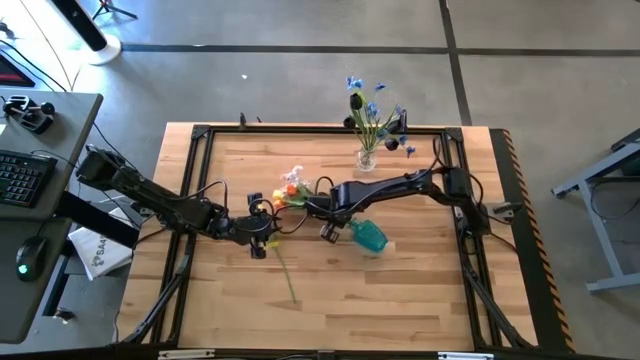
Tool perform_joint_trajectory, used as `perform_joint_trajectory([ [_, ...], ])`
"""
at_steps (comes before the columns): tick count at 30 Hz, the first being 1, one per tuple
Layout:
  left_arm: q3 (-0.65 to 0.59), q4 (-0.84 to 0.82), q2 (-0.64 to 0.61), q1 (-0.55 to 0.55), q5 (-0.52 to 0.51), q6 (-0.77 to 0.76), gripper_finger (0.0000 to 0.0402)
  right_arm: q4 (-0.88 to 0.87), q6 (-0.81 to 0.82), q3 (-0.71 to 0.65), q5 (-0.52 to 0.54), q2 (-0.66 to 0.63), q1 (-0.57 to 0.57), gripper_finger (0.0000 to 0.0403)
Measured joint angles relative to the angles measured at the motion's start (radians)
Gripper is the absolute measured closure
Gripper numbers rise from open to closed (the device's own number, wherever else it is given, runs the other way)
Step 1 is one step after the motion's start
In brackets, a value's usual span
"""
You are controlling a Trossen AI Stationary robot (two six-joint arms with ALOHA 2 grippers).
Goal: Sort flowers into vase by color
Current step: Put the yellow tulip into the blue flower vase
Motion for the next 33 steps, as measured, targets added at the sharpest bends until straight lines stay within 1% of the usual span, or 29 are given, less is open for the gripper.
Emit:
perform_joint_trajectory([
  [6,0.0,0.001,0.0,0.0,0.0,0.0,0.0308,-0.051,0.066,0.0,0.037,-0.077,0.047,0.0399],
  [12,0.0,0.02,0.0,0.0,0.0,0.001,0.0308,-0.134,0.154,0.0,0.115,-0.14,0.104,0.0401],
  [19,0.0,0.022,0.0,0.0,0.0,0.002,0.0308,-0.234,0.292,0.0,0.208,-0.19,0.202,0.0402],
  [26,0.0,0.023,0.0,0.0,0.0,0.002,0.0308,-0.343,0.48,0.0,0.334,-0.206,0.325,0.0402],
  [33,0.0,0.033,0.0,0.0,-0.001,0.009,0.0308,-0.414,0.693,0.0,0.471,-0.264,0.462,0.0403],
])
